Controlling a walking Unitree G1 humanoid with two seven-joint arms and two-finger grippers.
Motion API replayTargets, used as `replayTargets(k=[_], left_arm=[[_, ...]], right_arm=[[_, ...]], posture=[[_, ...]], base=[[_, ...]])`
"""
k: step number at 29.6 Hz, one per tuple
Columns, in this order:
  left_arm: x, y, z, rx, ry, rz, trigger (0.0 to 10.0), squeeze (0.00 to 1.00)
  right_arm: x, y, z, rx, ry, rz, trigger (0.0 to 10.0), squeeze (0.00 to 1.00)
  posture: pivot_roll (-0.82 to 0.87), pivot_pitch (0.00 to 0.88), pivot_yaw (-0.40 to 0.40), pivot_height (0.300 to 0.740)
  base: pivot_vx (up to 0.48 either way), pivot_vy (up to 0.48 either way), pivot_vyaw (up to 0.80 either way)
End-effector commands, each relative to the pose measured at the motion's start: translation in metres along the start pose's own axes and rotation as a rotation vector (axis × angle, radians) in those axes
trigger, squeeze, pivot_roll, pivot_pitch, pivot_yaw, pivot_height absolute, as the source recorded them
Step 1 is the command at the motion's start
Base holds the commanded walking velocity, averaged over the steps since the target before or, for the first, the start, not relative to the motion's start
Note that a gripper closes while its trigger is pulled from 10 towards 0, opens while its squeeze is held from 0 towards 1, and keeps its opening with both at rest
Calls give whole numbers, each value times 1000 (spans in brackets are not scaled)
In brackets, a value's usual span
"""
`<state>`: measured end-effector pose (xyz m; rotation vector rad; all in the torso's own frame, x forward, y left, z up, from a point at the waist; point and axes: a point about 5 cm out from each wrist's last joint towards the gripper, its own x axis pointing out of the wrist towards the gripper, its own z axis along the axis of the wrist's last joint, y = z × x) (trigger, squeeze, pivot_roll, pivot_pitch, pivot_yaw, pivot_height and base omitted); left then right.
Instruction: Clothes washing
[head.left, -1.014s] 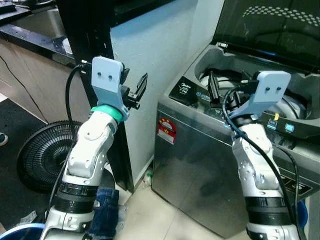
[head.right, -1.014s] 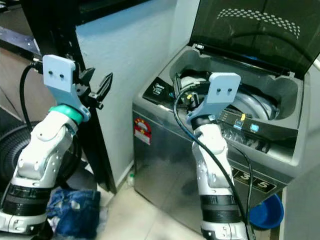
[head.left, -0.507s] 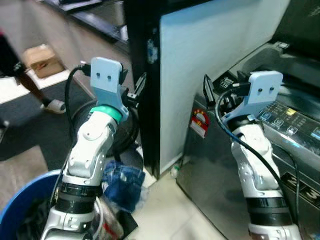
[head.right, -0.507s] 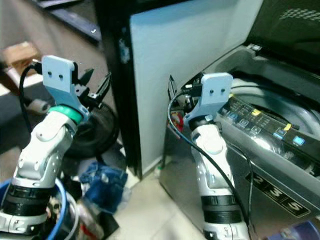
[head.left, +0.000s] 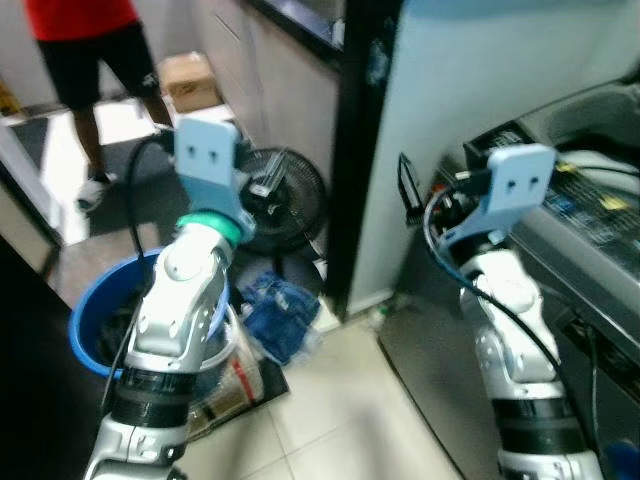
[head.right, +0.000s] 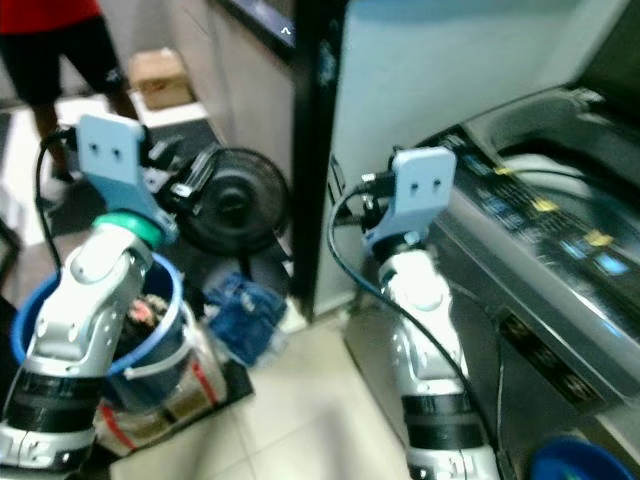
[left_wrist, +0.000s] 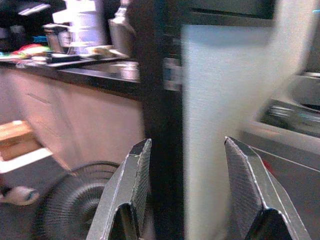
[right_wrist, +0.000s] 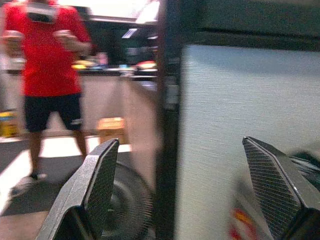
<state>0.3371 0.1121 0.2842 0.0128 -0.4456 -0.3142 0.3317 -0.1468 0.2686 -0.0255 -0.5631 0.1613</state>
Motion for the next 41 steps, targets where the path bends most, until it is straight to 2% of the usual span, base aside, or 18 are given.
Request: replayTargets(k=[1, 12, 16, 34, 41], left_arm=[[-3, 6, -3, 2, 12, 21, 10000, 0], [-3, 7, -3, 15, 8, 35, 10000, 0], [-3, 8, -2, 15, -1, 41, 10000, 0], [-3, 8, -1, 0, -2, 48, 10000, 0], [-2, 10, -2, 39, -3, 56, 10000, 0]], right_arm=[[-2, 7, -3, 8, 9, 32, 10000, 0], [-4, 10, -3, 18, 9, 45, 10000, 0], [-4, 9, -4, 18, 10, 41, 10000, 0], [-5, 7, -4, 14, 11, 31, 10000, 0], [-5, 10, -3, 9, 9, 43, 10000, 0]], posture=[[4, 81, 24, 740], [4, 84, 25, 740], [4, 84, 25, 740], [3, 88, 26, 740], [4, 89, 26, 740]], base=[[-326, 0, 0], [-77, 0, 0], [409, 0, 0], [0, 0, 0], [0, 0, 0]])
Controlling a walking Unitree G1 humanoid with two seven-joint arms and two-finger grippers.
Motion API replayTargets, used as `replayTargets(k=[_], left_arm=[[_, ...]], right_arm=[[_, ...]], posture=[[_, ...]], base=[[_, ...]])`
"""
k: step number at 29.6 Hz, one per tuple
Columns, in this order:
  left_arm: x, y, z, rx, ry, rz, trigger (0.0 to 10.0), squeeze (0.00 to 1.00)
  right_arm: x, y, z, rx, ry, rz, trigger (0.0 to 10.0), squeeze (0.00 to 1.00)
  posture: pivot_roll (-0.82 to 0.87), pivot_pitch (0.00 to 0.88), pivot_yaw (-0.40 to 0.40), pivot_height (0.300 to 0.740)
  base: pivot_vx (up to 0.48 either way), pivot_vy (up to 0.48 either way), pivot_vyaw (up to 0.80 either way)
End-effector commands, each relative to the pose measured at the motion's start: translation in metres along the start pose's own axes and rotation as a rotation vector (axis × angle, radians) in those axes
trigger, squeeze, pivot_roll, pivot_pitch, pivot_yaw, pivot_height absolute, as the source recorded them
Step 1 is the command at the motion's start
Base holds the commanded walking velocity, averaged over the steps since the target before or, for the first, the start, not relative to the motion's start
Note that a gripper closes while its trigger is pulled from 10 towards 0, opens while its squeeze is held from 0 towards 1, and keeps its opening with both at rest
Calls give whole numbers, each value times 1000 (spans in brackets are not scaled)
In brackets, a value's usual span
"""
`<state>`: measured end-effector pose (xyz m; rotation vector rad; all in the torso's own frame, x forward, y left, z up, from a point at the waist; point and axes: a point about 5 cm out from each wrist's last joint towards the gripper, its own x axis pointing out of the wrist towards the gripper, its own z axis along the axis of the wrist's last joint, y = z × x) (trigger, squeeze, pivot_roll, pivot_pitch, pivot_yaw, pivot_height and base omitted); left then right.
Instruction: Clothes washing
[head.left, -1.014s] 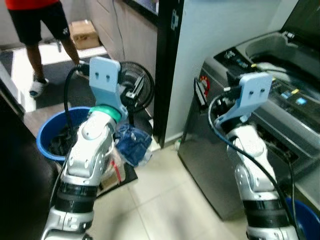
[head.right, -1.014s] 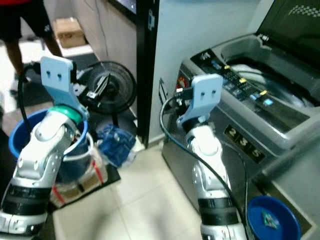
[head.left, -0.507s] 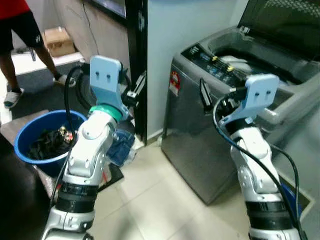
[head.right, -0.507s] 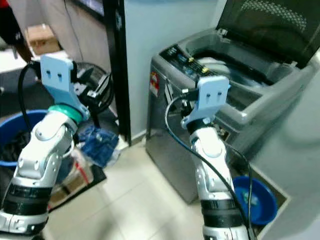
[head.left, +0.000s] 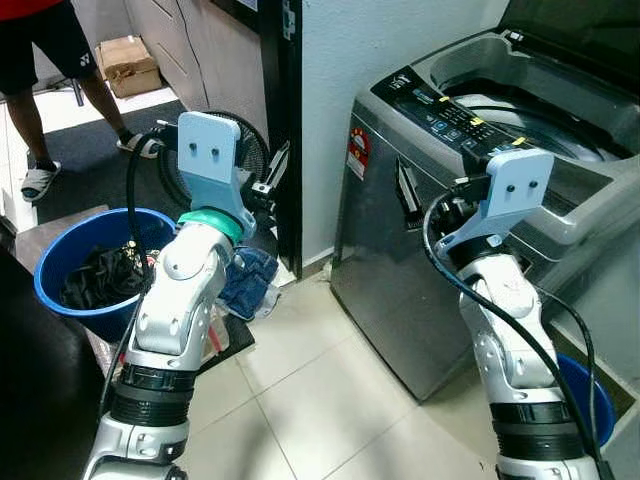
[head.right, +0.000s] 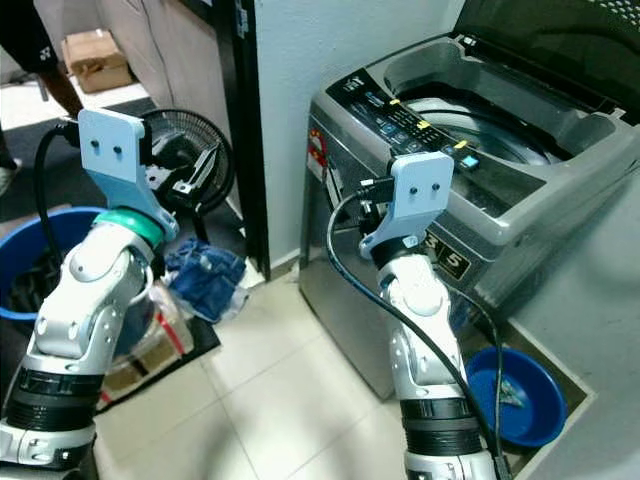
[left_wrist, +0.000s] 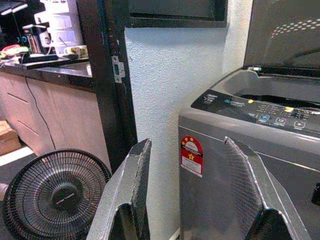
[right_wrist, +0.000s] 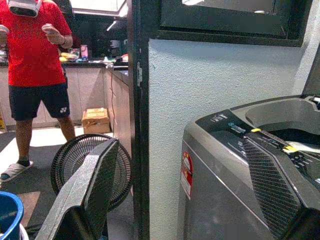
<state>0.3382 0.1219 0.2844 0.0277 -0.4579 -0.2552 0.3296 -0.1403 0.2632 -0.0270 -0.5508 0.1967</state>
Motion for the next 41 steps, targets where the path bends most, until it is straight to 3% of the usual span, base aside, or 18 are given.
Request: replayTargets(k=[1, 27, 29, 30, 33, 34, 35, 37, 38, 39, 40, 41], left_arm=[[0, 1, -3, 14, 0, 8, 10000, 0], [0, 4, -6, 27, 8, 39, 10000, 0], [-1, 4, -9, 41, 18, 40, 10000, 0], [-5, 6, -19, 55, 51, 44, 10000, 0], [-10, 7, -30, 55, 88, 50, 10000, 0], [-17, 8, -43, 61, 132, 51, 10000, 0], [-17, 8, -43, 61, 132, 51, 10000, 0], [-36, 13, -78, 72, 256, 70, 10000, 0], [-36, 13, -78, 72, 256, 70, 10000, 0], [-47, 16, -97, 64, 328, 82, 10000, 0], [-47, 16, -97, 64, 328, 82, 10000, 0], [-59, 21, -114, 79, 396, 95, 10000, 0]], right_arm=[[-1, 4, 0, -11, -4, 15, 10000, 0], [-2, 5, -3, -33, 7, 29, 10000, 0], [-3, 4, -10, -65, 42, 31, 10000, 0], [-8, 3, -23, -92, 85, 31, 10000, 0], [-13, 2, -36, -101, 128, 28, 10000, 0], [-19, -1, -48, -72, 174, 4, 10000, 0], [-19, -1, -48, -72, 174, 4, 10000, 0], [-33, -15, -71, 39, 275, -109, 10000, 0], [-33, -15, -71, 39, 275, -109, 10000, 0], [-40, -24, -82, 73, 325, -160, 10000, 0], [-40, -24, -82, 73, 325, -160, 10000, 0], [-48, -30, -92, 89, 375, -187, 10000, 0]], posture=[[5, 88, 26, 740], [4, 86, 24, 740], [4, 84, 25, 740], [3, 79, 25, 740], [6, 78, 24, 740], [9, 76, 24, 740], [9, 76, 24, 740], [11, 75, 20, 740], [11, 75, 20, 740], [7, 77, 18, 740], [7, 77, 18, 740], [6, 75, 18, 740]], base=[[352, 0, 738], [480, 0, 745], [480, 0, 744], [454, 0, 744], [451, 0, 744], [446, 0, 744], [446, 0, 744], [441, 0, 694], [439, 0, 688], [431, 0, 694], [431, 0, 694], [431, 0, 663]])
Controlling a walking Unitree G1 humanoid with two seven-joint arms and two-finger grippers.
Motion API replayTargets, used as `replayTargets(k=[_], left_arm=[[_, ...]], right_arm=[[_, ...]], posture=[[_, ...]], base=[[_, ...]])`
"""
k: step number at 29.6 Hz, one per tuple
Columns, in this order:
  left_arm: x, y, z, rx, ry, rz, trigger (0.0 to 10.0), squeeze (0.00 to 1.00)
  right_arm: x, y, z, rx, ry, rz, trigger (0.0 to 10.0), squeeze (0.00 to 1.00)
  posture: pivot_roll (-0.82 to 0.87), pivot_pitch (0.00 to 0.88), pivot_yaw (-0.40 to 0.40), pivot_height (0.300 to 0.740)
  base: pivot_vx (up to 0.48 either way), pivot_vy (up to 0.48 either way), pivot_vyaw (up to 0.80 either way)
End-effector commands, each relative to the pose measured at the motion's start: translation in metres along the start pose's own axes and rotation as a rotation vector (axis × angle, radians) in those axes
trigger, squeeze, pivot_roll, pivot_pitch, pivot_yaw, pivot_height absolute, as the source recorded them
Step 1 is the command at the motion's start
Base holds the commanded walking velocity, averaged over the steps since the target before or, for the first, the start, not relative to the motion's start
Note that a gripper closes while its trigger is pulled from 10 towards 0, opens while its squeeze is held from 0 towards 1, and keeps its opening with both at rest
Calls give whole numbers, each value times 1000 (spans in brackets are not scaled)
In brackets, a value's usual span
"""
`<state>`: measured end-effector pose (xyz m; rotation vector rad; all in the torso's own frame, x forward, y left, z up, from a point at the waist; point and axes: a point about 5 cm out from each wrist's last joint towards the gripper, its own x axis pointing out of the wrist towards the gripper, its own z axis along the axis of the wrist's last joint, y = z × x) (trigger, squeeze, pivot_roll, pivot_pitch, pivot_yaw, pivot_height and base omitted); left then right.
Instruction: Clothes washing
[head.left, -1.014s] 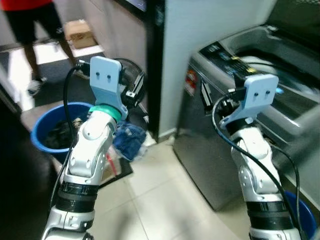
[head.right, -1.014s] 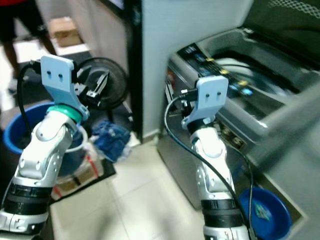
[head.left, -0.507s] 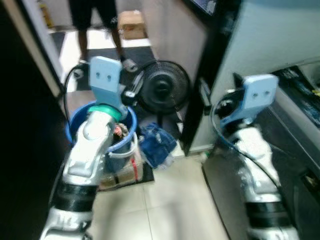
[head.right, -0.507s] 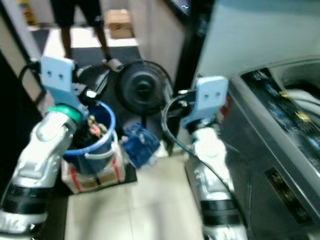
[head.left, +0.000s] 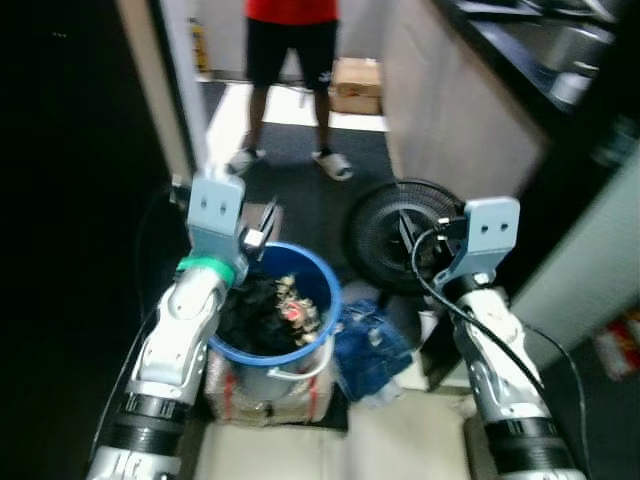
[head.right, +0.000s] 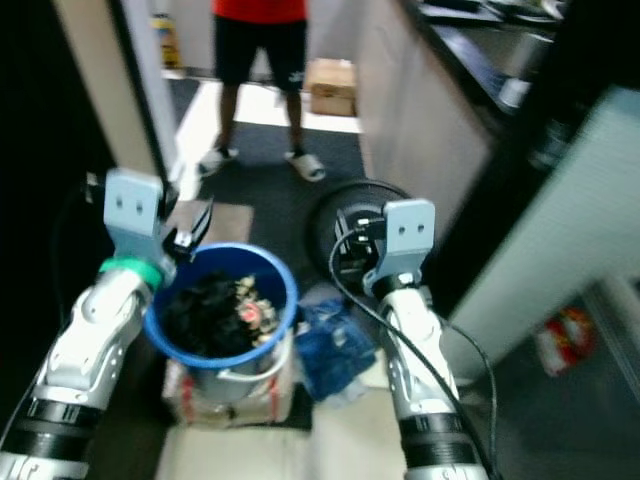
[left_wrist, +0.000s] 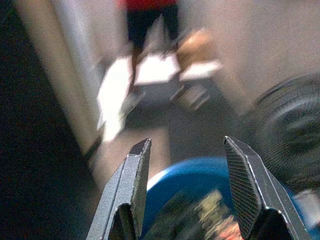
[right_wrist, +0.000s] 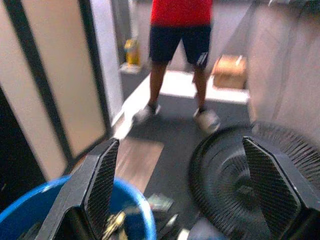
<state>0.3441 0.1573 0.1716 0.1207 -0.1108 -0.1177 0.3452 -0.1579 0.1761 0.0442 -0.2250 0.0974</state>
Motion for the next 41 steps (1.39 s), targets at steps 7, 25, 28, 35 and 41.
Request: replayTargets(k=[7, 25, 28, 35, 41], left_arm=[[-25, 10, -76, 20, 249, 45, 10000, 0], [-41, -11, -110, -28, 332, -78, 10000, 0], [-42, -14, -112, -24, 330, -94, 10000, 0], [-52, -37, -120, -3, 335, -186, 10000, 0], [-53, -59, -117, -18, 316, -241, 10000, 0]], right_arm=[[-36, -31, -68, -51, 265, -93, 10000, 0], [-56, -22, -100, -46, 338, -40, 10000, 0], [-57, -19, -102, -55, 335, -24, 10000, 0], [-64, -8, -110, -108, 349, 34, 10000, 0], [-64, -7, -109, -105, 335, 27, 10000, 0]], posture=[[-5, 80, 14, 740], [-12, 90, 15, 740], [-10, 90, 17, 740], [-8, 92, 19, 740], [-9, 96, 18, 740]], base=[[412, 0, 646], [58, 0, 101], [0, 0, 0], [0, 0, 0], [0, 0, 0]])
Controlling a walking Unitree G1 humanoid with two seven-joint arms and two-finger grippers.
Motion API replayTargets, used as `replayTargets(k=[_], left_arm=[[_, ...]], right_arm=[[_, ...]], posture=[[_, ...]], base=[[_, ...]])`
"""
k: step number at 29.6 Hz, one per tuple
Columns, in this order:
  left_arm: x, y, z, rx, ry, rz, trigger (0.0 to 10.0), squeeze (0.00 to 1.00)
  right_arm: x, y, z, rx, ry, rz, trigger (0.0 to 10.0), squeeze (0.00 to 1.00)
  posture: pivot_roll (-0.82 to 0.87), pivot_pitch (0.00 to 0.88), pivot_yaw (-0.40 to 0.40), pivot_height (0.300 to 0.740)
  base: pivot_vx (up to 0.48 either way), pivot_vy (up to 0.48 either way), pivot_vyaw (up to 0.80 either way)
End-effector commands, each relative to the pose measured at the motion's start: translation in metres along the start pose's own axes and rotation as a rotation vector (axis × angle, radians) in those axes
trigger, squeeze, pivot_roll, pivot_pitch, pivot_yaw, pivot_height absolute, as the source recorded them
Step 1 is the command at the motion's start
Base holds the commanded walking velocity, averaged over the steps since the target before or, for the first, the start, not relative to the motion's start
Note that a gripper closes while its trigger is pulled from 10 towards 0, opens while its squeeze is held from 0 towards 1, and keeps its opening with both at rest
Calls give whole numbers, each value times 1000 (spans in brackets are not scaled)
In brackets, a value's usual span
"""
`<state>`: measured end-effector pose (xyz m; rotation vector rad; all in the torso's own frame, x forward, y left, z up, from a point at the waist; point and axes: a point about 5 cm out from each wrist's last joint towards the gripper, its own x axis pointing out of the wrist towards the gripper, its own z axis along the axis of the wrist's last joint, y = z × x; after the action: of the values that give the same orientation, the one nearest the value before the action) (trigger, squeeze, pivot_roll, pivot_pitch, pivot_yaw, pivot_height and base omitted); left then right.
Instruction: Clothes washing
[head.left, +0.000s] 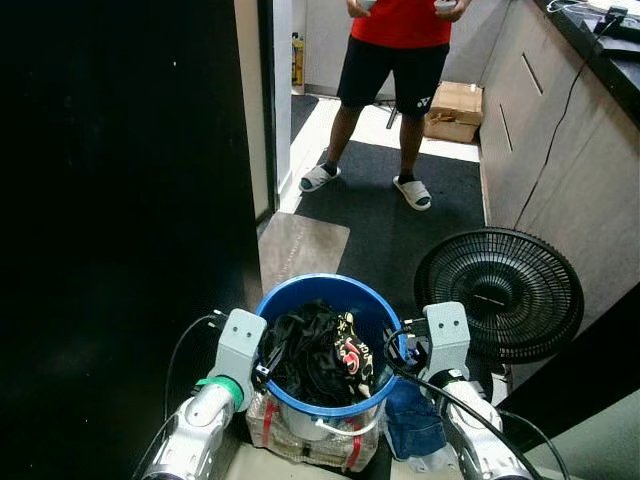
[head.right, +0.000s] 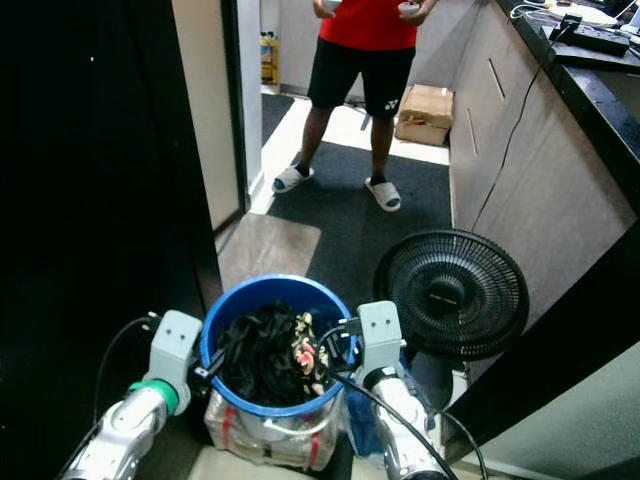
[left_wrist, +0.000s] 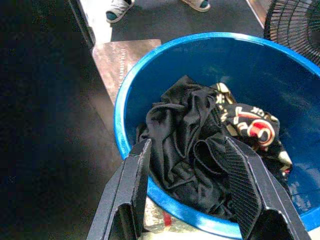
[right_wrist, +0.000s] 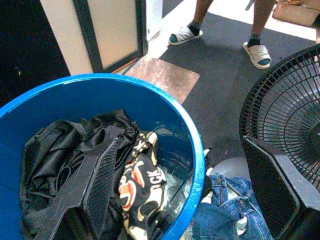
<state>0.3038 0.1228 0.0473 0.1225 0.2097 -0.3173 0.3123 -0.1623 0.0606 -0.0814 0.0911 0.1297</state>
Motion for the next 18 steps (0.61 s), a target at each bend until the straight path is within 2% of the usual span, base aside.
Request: replayTargets(k=[1, 3, 8, 18], left_arm=[[0, -11, -1, 2, 1, -32, 10000, 0], [4, -18, 7, -8, -22, -45, 10000, 0], [6, -23, 14, -17, -50, -67, 10000, 0], [3, -28, 11, -8, -47, -78, 10000, 0]], right_arm=[[-4, -1, -5, 5, 8, -14, 10000, 0], [-2, -3, -2, 5, -6, -19, 10000, 0], [-1, -3, 1, 8, -21, -23, 10000, 0], [0, 3, 2, -21, -33, 2, 10000, 0]], posture=[[-9, 96, 18, 740], [-14, 98, 20, 740], [-12, 98, 24, 740], [-8, 101, 22, 740]], base=[[0, 0, 0], [0, 0, 0], [0, 0, 0], [0, 0, 0]])
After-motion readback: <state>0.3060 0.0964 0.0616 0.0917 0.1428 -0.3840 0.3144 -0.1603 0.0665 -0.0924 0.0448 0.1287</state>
